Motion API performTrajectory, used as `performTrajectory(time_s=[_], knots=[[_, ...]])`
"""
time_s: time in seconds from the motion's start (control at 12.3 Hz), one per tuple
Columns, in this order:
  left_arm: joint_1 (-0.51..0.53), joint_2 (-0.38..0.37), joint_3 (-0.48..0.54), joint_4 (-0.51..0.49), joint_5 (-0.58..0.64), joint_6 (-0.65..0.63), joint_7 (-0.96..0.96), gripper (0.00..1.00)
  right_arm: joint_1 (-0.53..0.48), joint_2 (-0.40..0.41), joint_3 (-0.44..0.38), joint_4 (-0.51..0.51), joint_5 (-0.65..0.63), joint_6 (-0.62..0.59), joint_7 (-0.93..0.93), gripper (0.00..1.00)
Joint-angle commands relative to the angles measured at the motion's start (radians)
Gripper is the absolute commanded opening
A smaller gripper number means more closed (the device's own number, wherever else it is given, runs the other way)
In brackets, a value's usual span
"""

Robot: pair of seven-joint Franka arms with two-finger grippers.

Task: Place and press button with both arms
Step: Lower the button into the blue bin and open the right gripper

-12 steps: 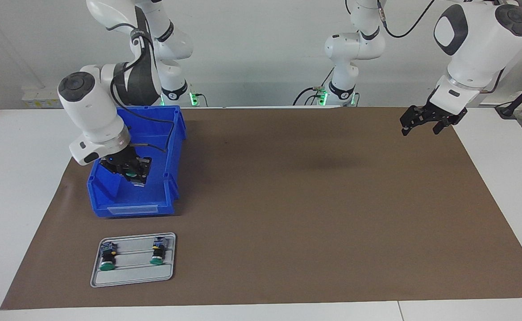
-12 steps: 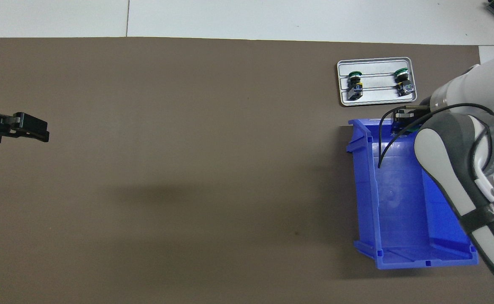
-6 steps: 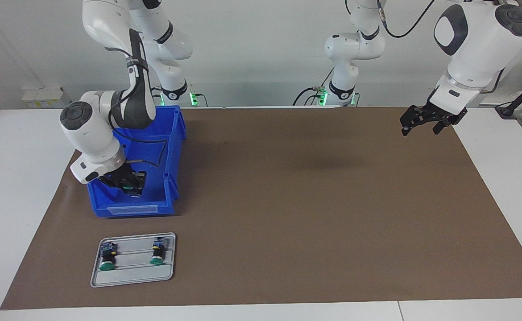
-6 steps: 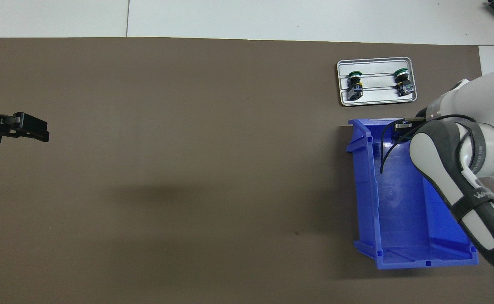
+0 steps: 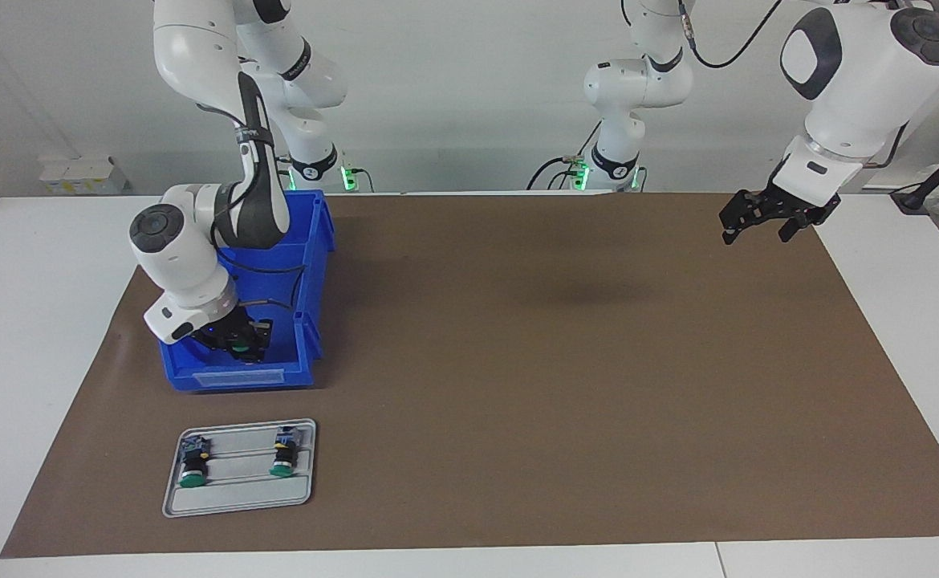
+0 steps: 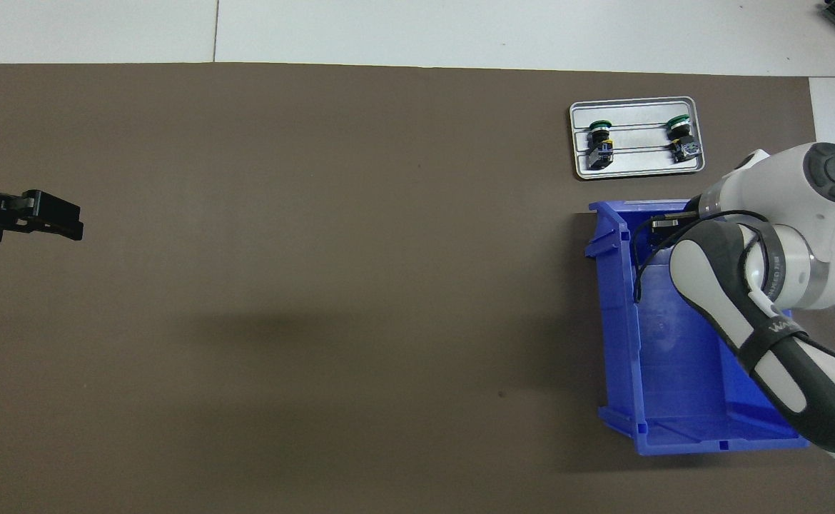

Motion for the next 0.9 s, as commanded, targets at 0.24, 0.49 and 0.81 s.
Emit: performTrajectory(time_s=[0.24,0.49,0.81], knots=[[0.003,-0.022,-0.004,-0.029,0.015,0.017,-0.005,1.0,-0.012,-0.007,0.01,-0.017,0.023,0.031,-0.027,0.77],[0.003,-0.022,-0.004,-0.029,0.017,0.017,-0.003,1.0,-0.006,-0.039,0.011,-0.009,0.023,0.017,0.013,0.87],[0.003,-0.022,-0.004,-0.029,0.017,0.017,-0.005,1.0,0.023,-0.146,0.011,-0.009,0.023,-0.077,0.131,0.94]])
